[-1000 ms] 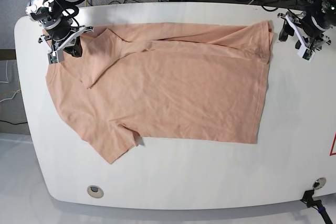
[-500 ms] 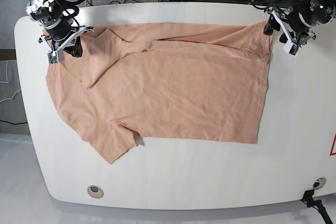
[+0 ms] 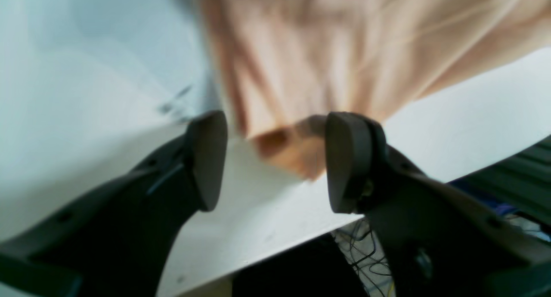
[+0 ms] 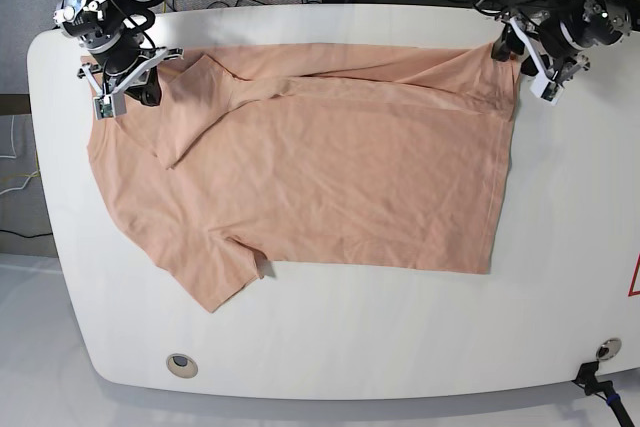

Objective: Fold the T-shirt properly
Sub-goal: 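Open both grippers and lift them off the shirt edge, then regrasp the shirt's collar-side corners with both grippers and tug them outward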

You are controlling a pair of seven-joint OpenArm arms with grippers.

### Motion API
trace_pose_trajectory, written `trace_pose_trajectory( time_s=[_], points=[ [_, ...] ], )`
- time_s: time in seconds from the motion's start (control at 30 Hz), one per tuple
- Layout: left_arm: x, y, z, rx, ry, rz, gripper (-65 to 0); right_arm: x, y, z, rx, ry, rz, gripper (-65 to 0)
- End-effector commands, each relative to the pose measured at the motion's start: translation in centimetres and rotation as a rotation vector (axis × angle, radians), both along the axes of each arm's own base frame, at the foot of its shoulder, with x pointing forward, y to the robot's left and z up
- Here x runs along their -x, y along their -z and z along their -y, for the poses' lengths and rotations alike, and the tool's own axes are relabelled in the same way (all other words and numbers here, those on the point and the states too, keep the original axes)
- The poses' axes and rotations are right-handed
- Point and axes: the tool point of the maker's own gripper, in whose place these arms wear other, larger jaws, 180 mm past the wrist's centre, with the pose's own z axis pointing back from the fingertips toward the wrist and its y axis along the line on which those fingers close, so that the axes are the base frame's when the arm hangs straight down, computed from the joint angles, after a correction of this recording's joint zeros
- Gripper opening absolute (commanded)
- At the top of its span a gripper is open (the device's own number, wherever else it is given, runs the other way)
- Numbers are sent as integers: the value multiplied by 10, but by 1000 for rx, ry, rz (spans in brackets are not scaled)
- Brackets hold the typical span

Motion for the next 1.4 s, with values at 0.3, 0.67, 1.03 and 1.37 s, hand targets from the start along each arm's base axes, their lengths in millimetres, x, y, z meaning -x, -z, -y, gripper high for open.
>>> trace_pose_trajectory(
  time_s=[0.3, 0.67, 1.03, 1.37],
  points=[
    [4, 9, -8, -84, -1, -31, -435, -6, -11, 2, 7, -7, 42, -649],
    [10, 12, -14, -121, 4, -51, -650, -3, -10, 1, 2, -9, 30, -649],
    [42, 19, -24, -147, 17, -127, -650, 18, 1, -7, -14, -5, -25, -649],
    [48, 17, -35, -180, 34, -146, -650, 20, 5, 16, 91, 22, -57, -641]
  ],
)
